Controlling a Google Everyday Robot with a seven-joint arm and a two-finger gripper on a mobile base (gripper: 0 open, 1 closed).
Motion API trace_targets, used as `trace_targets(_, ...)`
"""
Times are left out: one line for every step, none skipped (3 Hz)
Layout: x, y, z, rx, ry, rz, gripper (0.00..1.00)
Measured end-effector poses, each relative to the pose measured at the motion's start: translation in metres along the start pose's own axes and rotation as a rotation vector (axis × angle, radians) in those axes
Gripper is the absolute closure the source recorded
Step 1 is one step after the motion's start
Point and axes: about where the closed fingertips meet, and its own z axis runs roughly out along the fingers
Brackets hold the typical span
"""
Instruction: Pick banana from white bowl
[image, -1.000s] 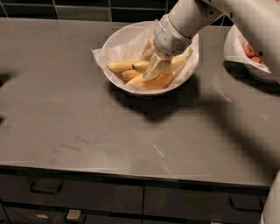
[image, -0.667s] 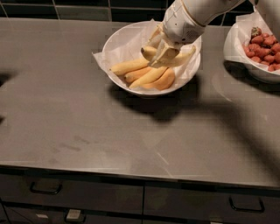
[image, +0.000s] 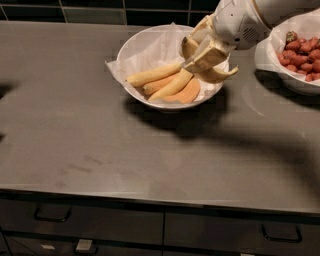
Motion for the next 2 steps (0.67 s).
trace_targets(-0.01,0.038,-0.026,0.058,-0.083,0.145,1.0)
trace_targets(-0.019,0.067,-0.051,0.119,-0.139,0.241,1.0)
